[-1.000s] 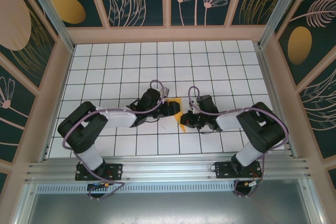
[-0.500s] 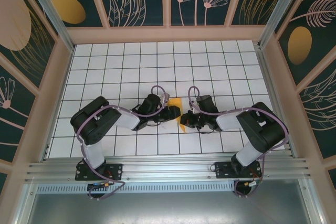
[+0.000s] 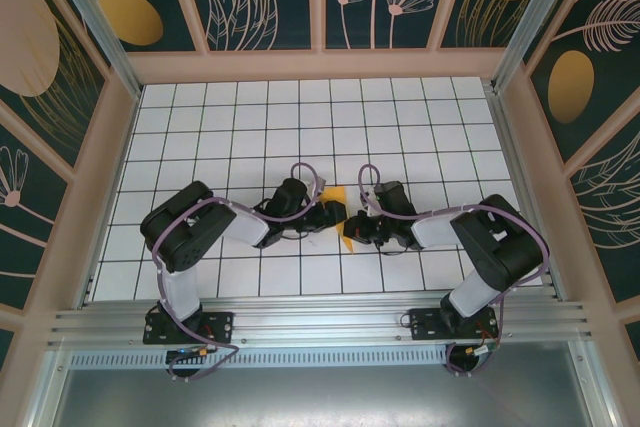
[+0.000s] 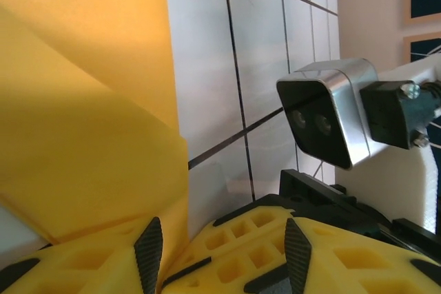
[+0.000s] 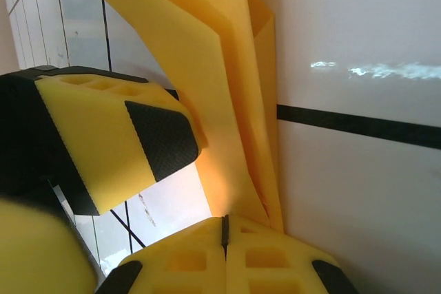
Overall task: Fold a paper plane with a square sheet of paper (pick it up from the middle)
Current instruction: Fold the wing for the fifth time at the center of the table.
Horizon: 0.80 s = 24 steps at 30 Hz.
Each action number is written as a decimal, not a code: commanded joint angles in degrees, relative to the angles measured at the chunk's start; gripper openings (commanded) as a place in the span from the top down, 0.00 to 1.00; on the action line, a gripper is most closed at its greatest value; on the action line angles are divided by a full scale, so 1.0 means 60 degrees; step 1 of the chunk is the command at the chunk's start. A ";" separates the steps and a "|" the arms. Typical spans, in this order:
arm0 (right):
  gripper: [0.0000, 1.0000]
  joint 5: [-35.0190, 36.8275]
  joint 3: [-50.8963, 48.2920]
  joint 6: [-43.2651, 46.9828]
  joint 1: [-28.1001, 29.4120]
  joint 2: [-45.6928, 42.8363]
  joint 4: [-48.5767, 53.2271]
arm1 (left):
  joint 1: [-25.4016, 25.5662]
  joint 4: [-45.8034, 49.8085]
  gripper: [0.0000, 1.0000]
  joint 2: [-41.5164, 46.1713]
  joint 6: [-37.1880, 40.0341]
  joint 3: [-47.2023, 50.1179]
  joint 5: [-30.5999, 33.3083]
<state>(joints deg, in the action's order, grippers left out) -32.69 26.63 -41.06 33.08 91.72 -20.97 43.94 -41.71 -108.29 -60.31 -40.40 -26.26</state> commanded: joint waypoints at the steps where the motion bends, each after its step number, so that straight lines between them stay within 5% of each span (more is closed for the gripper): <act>1: 0.99 0.0834 -0.0235 0.0032 0.0040 0.0564 0.1280 | -0.0044 0.1616 0.50 -0.0217 0.0191 -0.0627 0.1162; 9: 0.99 0.0830 -0.0290 0.0076 0.0050 0.0482 0.1354 | -0.0072 0.3519 0.55 -0.0379 0.0128 -0.1336 0.2487; 24: 0.99 0.0804 -0.0491 0.0002 0.0045 0.0493 0.1210 | -0.0970 0.3841 0.54 -0.0619 0.0718 -0.1796 0.2414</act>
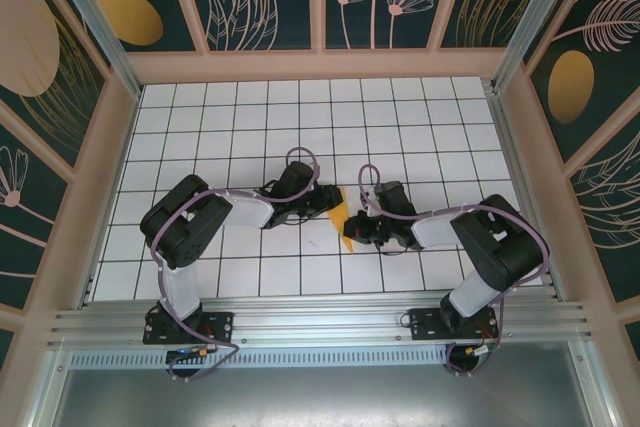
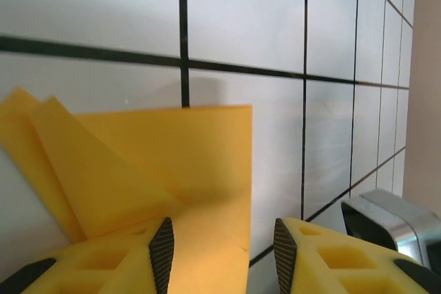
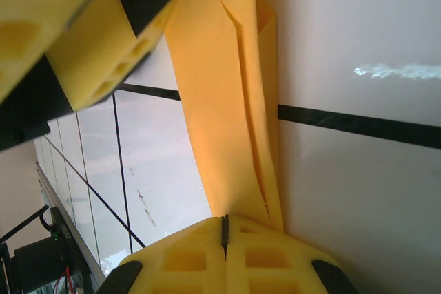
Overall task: Fold a paper plane with a square sheet of paper (pick it up from the middle)
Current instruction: Fold the wing for the fifth time at the center of the table.
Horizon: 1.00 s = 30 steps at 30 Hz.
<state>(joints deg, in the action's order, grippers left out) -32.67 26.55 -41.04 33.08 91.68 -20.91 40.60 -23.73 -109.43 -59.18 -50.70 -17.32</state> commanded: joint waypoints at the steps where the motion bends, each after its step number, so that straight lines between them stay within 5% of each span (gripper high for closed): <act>1: 0.99 0.0800 -0.0483 0.0016 0.0058 0.0495 0.1199 | -0.0449 0.0892 0.54 -0.0465 0.0581 -0.0151 0.0909; 20: 0.99 0.0801 -0.0572 -0.0059 0.0046 0.0458 0.1088 | -0.1245 0.1381 0.52 -0.0506 0.1763 -0.0672 0.1129; 30: 0.97 0.0648 -0.0182 -0.0008 0.0049 0.0258 0.1185 | -0.1405 0.2982 0.49 0.0733 0.2558 -0.1509 0.1431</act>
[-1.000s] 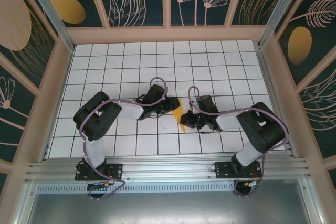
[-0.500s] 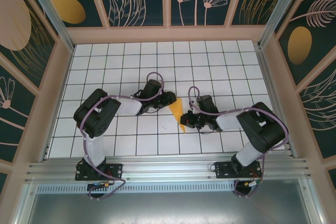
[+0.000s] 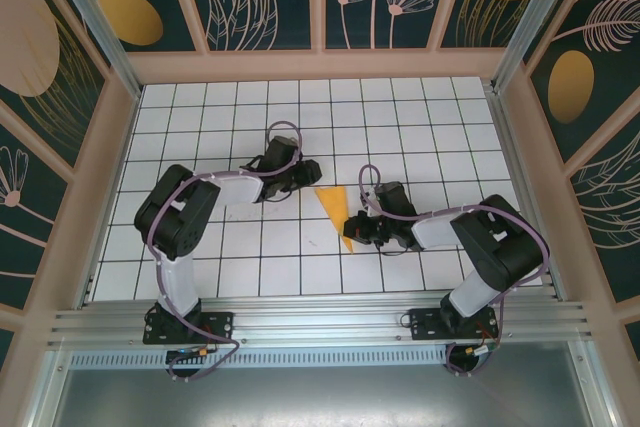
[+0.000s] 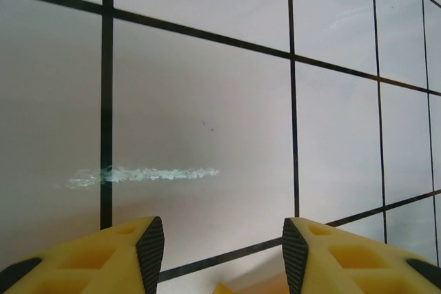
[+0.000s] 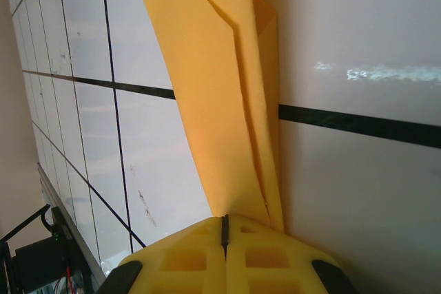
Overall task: Fold a paper plane with a square sheet of paper (pick it up from the middle)
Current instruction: Fold the wing for the fifth time at the center of the table.
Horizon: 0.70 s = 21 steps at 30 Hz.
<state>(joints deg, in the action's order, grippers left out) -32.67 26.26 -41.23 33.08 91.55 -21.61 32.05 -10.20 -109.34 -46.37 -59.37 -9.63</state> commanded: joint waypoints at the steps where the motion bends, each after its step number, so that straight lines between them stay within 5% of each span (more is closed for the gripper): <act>1: 0.96 0.0600 -0.0055 0.0032 0.0039 0.0156 0.1322 | 0.0019 0.0654 0.48 0.0985 0.0336 0.0125 -0.0010; 8: 0.81 0.0568 0.1035 0.0283 0.0140 -0.1822 0.2183 | 0.0060 -0.0391 0.47 0.2789 -0.0736 0.2108 -0.1013; 12: 0.75 0.2117 0.1201 0.0571 -0.0006 -0.3298 0.3404 | 0.0326 -0.0346 0.45 0.3411 -0.1080 0.2788 -0.0950; 21: 0.71 0.2797 -0.0024 0.0280 -0.0872 -0.4273 0.3498 | 0.1487 0.0525 0.40 0.2714 -0.1418 0.2224 0.0045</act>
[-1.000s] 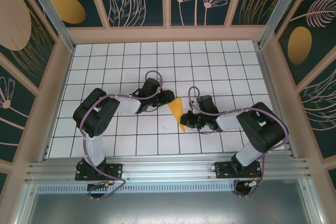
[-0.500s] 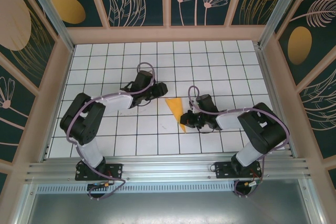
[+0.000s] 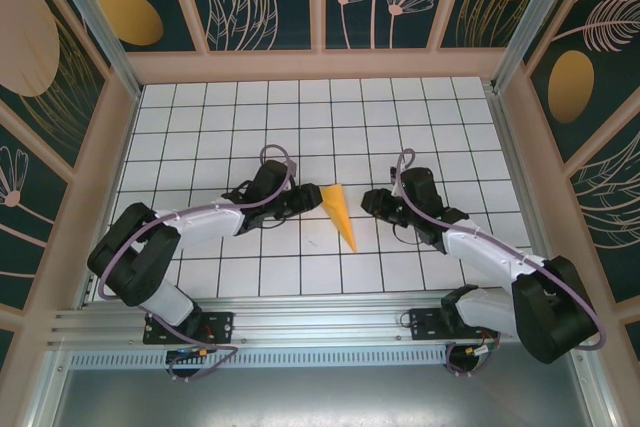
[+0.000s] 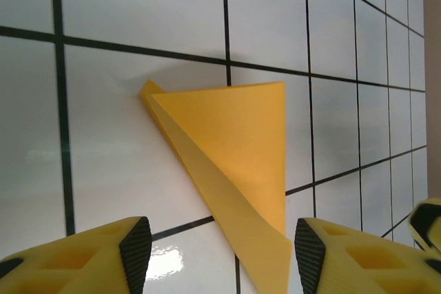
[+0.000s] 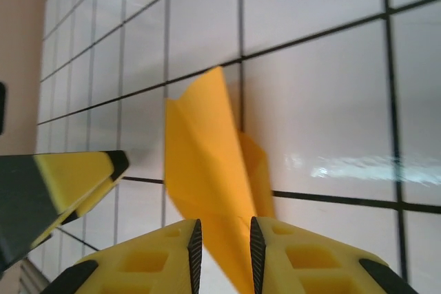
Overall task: Fold a paper plane with a square sheet of paper (pick it up from the middle)
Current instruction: Fold the wing for the fifth time at the center of the table, then turn over a paper plane at the center of the table.
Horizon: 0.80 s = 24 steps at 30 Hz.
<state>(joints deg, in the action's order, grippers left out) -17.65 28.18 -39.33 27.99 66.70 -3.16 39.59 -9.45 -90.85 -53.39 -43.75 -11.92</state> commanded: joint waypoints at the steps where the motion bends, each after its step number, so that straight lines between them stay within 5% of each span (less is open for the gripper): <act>1: 0.70 0.0246 -0.0410 -0.0031 -0.0022 -0.0133 0.0384 | 0.0311 0.0492 0.40 -0.0507 -0.0297 -0.0486 0.0510; 12: 0.64 0.0021 -0.0758 0.0097 -0.0020 -0.0014 0.0093 | 0.0794 0.0924 0.40 -0.1505 -0.0507 -0.1291 0.0631; 24: 0.61 -0.0274 -0.0343 0.0212 0.0289 0.0825 -0.0117 | 0.0824 0.0046 0.85 -0.0624 -0.0493 0.0006 0.0590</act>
<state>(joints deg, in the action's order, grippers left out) -18.09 24.43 -39.13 28.71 70.65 -2.35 44.27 -7.16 -97.56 -56.31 -46.19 -8.86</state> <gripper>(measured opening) 0.384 0.162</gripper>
